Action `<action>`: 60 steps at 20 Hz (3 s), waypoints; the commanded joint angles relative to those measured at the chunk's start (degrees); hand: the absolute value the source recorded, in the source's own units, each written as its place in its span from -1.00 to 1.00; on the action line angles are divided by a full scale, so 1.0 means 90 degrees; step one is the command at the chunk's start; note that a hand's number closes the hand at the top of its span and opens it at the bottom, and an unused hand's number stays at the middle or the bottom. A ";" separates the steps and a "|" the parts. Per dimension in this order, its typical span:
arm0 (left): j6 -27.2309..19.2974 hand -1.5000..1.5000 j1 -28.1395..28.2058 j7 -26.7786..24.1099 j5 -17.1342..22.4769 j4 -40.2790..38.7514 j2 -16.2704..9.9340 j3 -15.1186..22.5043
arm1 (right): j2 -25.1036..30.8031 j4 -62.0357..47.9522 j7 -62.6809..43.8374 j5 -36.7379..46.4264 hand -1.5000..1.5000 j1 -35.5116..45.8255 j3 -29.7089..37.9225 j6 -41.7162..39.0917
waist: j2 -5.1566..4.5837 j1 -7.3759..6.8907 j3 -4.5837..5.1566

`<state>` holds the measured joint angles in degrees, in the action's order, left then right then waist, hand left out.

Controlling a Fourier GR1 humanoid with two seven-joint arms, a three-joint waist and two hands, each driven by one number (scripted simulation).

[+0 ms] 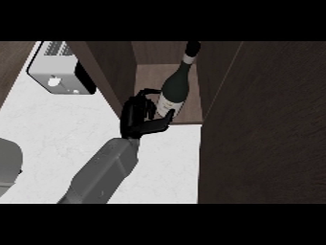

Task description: Pick up the wine, place it into the cabinet and close the cabinet

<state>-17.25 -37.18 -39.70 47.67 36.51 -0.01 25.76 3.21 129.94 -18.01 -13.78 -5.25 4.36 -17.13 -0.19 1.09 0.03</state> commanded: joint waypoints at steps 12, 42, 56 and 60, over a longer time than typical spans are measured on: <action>0.0215 1.00 -0.1423 -0.0128 0.1298 -0.1262 0.0002 0.0154 | -0.0028 -0.0217 -0.0100 0.0107 -1.00 0.0451 -0.0146 0.0097 | -0.0044 0.0137 0.0004; 0.0824 -1.00 -0.1924 -0.1137 0.1256 -0.2885 -0.0362 -0.0390 | -0.0097 -0.0257 0.0207 0.0225 -1.00 0.0344 -0.0109 0.0065 | -0.0039 0.0035 0.0002; 0.0005 -1.00 -0.0761 -0.1233 0.0667 -0.0896 -0.0173 0.0288 | -0.0070 0.0463 -0.0190 0.0227 -1.00 -0.0165 -0.0254 0.0087 | 0.0089 -0.0216 -0.0006; 0.0032 -1.00 -0.0090 -0.0521 0.0395 0.0610 -0.0699 0.0785 | -0.0045 0.0115 -0.0381 0.0185 -1.00 0.0401 -0.0055 0.0346 | 0.0113 -0.0368 -0.0008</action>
<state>-15.87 -44.60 -45.76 53.39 32.40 -1.52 30.41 2.92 131.26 -19.89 -11.90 -3.76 3.31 -15.58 0.14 -0.76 0.28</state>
